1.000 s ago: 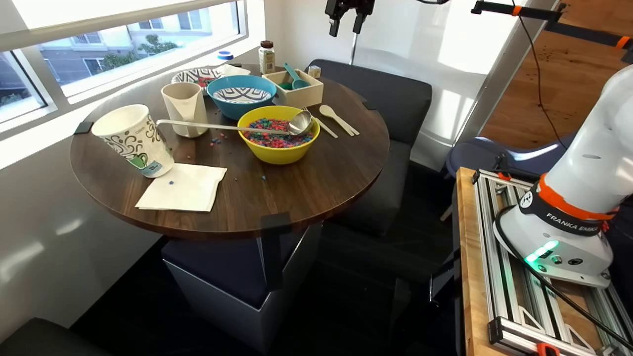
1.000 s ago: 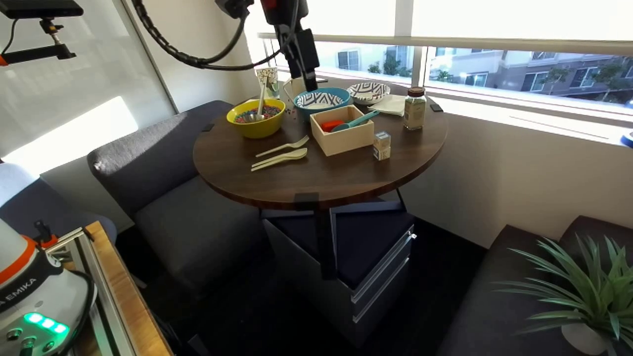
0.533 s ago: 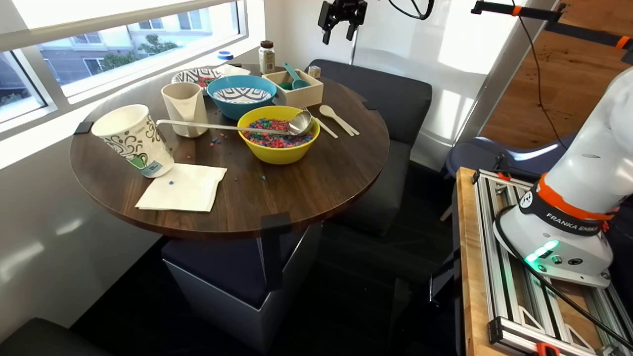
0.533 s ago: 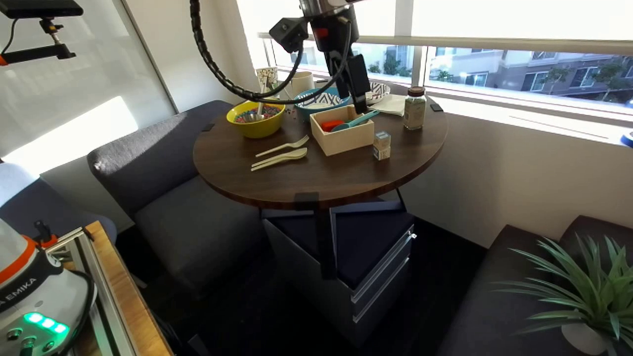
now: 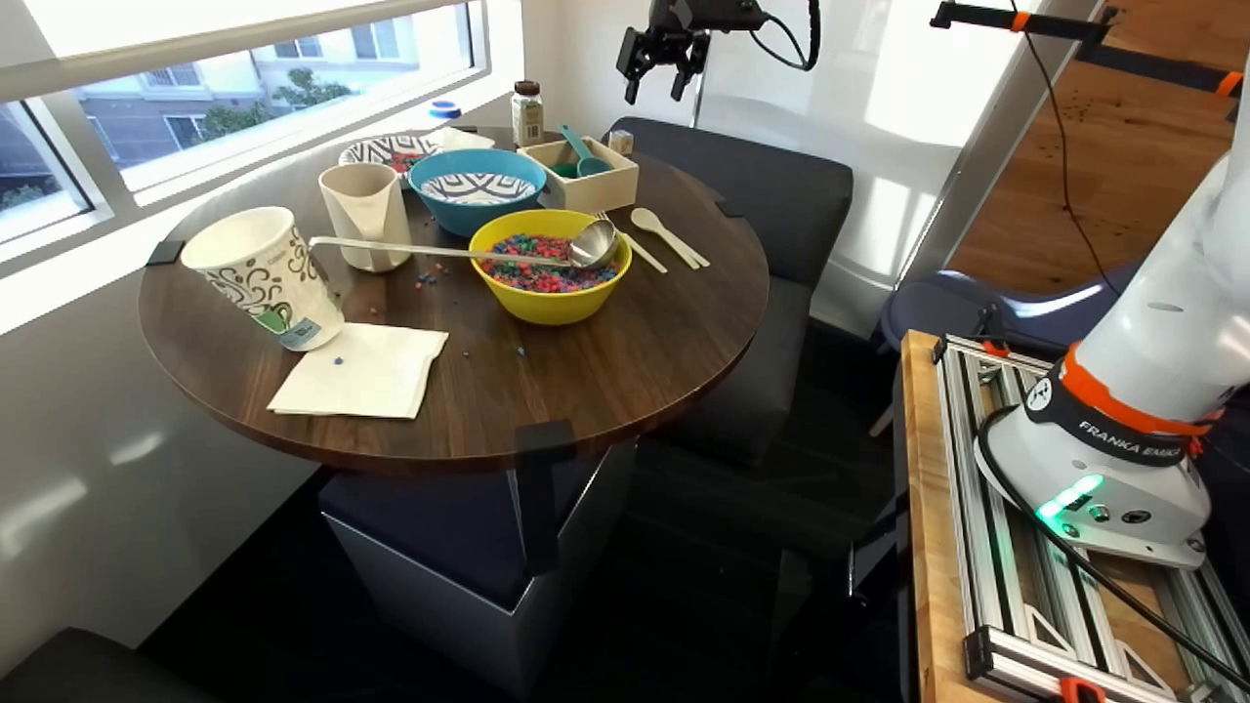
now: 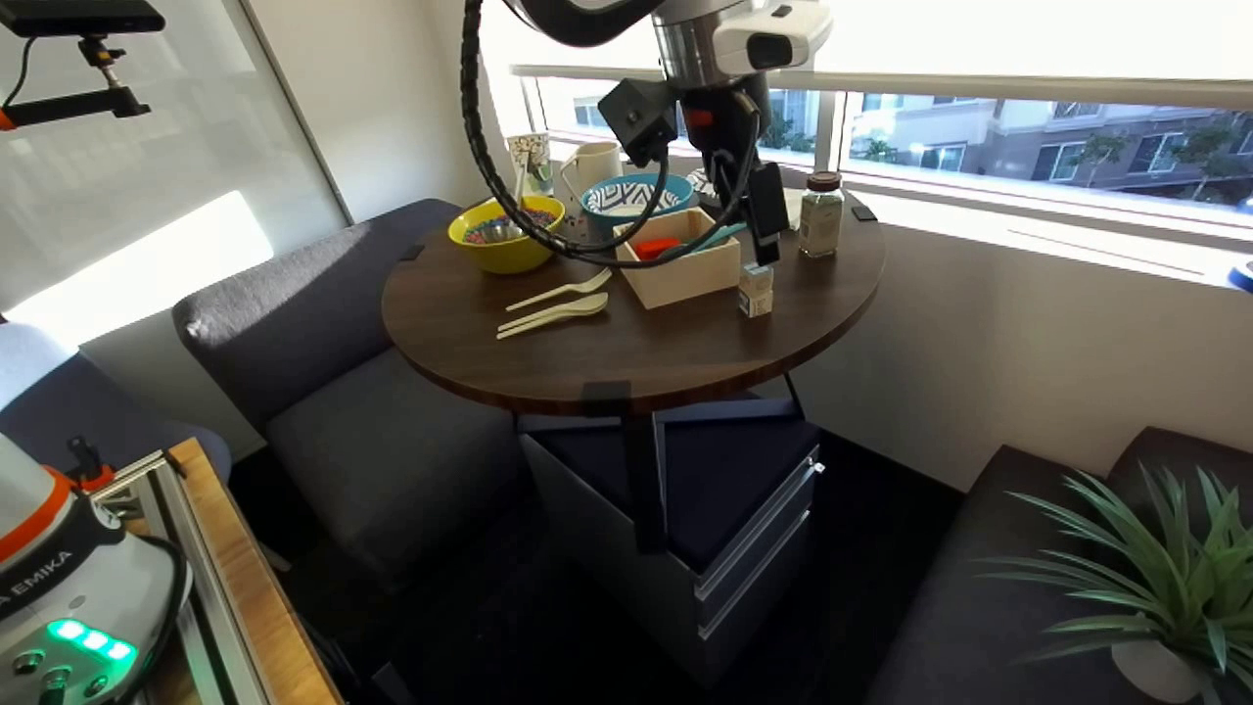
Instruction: Pick up the block with i on it and put it on the table
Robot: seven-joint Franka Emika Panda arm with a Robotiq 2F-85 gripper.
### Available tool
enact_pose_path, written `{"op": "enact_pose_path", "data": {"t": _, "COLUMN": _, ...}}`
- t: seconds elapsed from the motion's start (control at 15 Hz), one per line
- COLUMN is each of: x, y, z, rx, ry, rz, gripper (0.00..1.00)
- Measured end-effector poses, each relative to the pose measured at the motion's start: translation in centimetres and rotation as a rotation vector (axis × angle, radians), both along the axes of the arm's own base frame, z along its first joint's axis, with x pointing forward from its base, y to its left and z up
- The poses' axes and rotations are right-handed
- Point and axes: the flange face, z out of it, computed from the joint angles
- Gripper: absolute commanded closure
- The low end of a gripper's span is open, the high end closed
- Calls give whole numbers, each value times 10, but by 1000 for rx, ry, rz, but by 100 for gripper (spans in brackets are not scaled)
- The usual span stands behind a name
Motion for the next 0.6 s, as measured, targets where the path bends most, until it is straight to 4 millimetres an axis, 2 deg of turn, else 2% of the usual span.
{"op": "enact_pose_path", "data": {"t": 0.2, "x": 10, "y": -6, "z": -13, "rx": 6, "ry": 4, "rz": -7, "gripper": 0}}
{"op": "enact_pose_path", "data": {"t": 0.6, "x": 30, "y": -1, "z": -37, "rx": 21, "ry": 18, "rz": 6, "gripper": 0}}
